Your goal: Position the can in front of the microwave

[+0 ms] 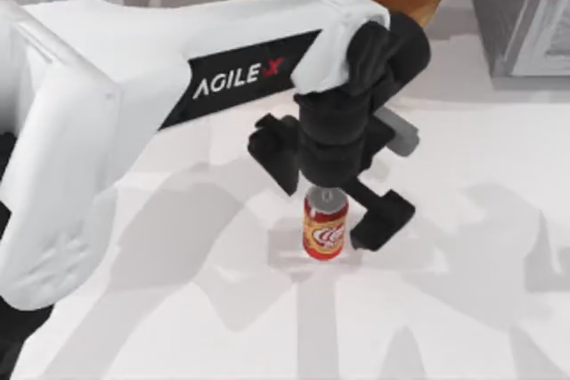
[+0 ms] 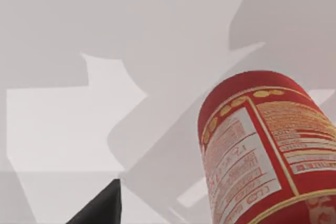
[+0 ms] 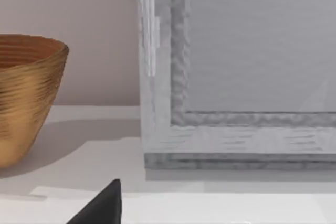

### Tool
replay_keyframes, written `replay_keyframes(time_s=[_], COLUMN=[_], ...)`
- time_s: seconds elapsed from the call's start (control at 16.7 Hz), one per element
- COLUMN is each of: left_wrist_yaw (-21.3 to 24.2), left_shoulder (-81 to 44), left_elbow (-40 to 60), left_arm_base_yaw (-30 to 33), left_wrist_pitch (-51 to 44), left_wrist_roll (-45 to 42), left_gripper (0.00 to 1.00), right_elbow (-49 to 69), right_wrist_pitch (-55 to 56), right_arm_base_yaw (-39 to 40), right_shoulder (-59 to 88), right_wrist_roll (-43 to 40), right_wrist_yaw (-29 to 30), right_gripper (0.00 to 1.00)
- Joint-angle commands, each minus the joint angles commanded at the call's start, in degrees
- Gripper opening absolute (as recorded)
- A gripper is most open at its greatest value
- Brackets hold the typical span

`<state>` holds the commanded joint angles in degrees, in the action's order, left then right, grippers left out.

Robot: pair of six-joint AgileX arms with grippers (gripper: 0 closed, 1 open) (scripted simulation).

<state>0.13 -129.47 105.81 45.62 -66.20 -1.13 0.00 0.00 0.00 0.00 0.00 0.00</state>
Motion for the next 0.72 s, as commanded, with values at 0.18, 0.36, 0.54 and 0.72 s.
replay_keyframes(time_s=[0.18,0.36,0.54,0.72], left_wrist_yaw=[0.0,0.0,0.0,0.0], left_shoulder=[-0.1,-0.1,-0.1,-0.1], left_elbow=[-0.3,-0.3,-0.3,-0.3], left_arm_base_yaw=[0.0,0.0,0.0,0.0], left_wrist_pitch=[0.3,0.3,0.3,0.3], left_wrist_roll=[0.0,0.0,0.0,0.0], left_gripper=[1.0,0.85,0.62,0.4], right_elbow=[0.0,0.0,0.0,0.0], right_wrist_pitch=[0.0,0.0,0.0,0.0], right_arm_base_yaw=[0.0,0.0,0.0,0.0], right_shoulder=[0.0,0.0,0.0,0.0], right_wrist_roll=[0.0,0.0,0.0,0.0], right_wrist_yaw=[0.0,0.0,0.0,0.0], right_gripper=[1.0,1.0,1.0,1.0])
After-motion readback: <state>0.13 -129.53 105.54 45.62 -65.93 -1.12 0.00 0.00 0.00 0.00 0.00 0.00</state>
